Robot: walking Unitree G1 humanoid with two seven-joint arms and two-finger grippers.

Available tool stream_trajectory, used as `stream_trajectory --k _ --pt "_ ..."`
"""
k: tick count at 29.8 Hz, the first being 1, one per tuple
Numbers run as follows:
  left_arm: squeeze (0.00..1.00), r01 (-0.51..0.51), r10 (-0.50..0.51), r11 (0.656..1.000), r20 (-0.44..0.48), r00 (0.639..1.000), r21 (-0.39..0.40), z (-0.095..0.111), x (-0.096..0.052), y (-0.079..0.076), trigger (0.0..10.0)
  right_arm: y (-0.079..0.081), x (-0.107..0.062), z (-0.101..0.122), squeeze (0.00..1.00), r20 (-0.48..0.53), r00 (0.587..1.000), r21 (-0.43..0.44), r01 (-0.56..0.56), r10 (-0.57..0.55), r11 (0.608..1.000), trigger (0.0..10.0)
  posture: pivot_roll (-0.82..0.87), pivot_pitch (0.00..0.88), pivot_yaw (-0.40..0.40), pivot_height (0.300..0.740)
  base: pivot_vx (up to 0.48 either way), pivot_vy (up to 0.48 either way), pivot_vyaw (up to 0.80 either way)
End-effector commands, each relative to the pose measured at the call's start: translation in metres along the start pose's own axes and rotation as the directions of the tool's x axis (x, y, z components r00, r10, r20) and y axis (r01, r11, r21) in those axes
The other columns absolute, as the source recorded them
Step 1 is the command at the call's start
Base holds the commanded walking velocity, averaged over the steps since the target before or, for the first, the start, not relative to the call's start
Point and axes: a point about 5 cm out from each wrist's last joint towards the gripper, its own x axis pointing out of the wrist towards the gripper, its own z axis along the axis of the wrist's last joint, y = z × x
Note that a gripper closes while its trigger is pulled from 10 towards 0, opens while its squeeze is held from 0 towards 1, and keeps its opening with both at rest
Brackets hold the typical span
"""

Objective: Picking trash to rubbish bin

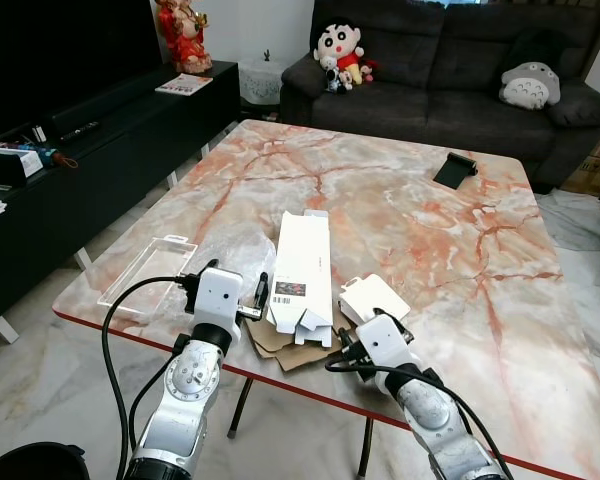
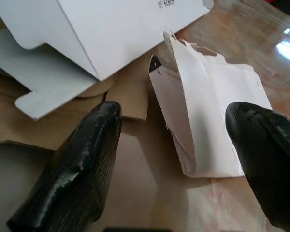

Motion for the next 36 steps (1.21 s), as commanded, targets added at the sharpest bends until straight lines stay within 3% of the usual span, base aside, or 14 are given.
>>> stream_trajectory --k 1,36 --pt "0.0 0.013 -0.013 1.0 0.012 1.0 0.014 0.005 0.003 -0.001 10.0 -0.001 0.002 0.002 0.0 -0.004 1.0 -0.007 0.006 -0.006 1.0 10.0 0.15 0.019 -0.042 0.74 0.0 0.0 0.0" --pt "0.0 0.038 -0.04 0.998 0.035 0.999 0.046 0.012 0.006 -0.002 10.0 -0.02 0.005 -0.009 0.0 -0.069 0.995 -0.039 0.073 -0.076 0.997 10.0 0.16 0.019 -0.035 0.74 0.0 0.0 0.0"
